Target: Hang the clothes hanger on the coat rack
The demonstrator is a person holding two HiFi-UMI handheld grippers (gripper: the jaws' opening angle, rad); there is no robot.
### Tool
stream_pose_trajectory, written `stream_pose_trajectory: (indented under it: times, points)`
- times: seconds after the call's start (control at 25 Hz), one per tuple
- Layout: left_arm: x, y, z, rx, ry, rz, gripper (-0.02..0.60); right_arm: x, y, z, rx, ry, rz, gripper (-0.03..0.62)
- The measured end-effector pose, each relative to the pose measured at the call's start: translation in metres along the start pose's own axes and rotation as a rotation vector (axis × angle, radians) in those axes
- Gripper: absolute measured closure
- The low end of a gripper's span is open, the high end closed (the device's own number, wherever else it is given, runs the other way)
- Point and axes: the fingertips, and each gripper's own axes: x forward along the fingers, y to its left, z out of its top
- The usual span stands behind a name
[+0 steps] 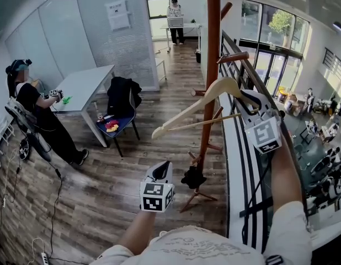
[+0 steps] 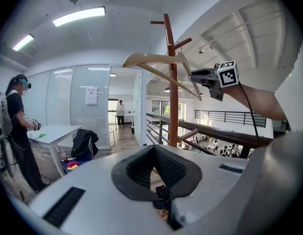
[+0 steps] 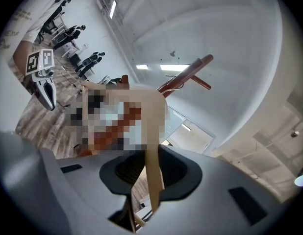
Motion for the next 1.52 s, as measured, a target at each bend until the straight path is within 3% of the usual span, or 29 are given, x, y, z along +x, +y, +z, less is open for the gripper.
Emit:
stream_pose_trajectory:
  times: [1.12, 1.52]
  points:
    - [0.008, 0.019, -0.002, -0.031, 0.014, 0.009, 0.577, 0.014, 0.01, -0.004, 0.124, -0.028, 0.043, 0.499]
    - [0.001, 0.025, -0.006, -0.031, 0.017, 0.014, 0.577, 0.007, 0.011, 0.007, 0.218, -0.11, 0.032, 0.48]
